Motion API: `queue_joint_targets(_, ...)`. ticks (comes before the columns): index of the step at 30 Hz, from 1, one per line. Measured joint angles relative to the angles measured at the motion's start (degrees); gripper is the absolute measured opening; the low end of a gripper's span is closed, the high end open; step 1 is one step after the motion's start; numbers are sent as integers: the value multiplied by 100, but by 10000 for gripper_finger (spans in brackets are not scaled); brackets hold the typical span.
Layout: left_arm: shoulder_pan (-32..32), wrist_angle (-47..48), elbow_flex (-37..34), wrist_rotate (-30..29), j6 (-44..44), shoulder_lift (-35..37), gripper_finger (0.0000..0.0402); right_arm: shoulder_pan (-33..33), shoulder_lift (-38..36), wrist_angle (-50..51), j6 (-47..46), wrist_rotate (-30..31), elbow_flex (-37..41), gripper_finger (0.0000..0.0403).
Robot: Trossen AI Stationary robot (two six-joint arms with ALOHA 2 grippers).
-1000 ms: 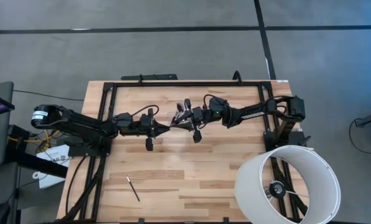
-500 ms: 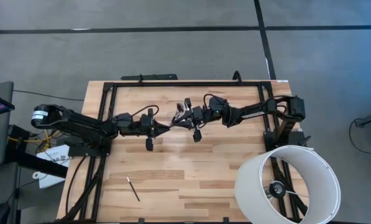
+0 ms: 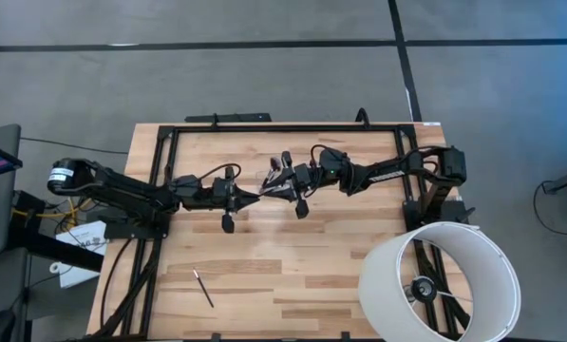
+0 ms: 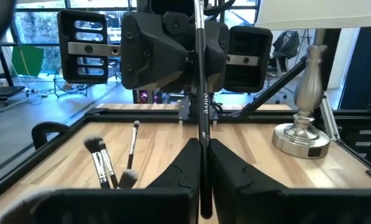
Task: Put items in baskets/containers
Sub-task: Put the eyeshadow brush into the transparent organizer
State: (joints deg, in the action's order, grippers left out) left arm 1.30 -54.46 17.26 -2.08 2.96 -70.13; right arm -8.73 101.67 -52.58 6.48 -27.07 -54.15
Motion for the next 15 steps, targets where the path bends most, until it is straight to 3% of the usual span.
queue_joint_targets(4, 0, -2, 0, -82, 16, 0, 16, 0, 0, -3, 0, 2, 0, 71)
queue_joint_targets(11, 0, -2, 0, -155, 13, 0, 19, -2, 0, -20, 24, 28, 0, 12)
queue_joint_targets(15, 4, -2, 0, -321, 21, 0, 22, -2, 0, -20, 13, 49, 0, 23)
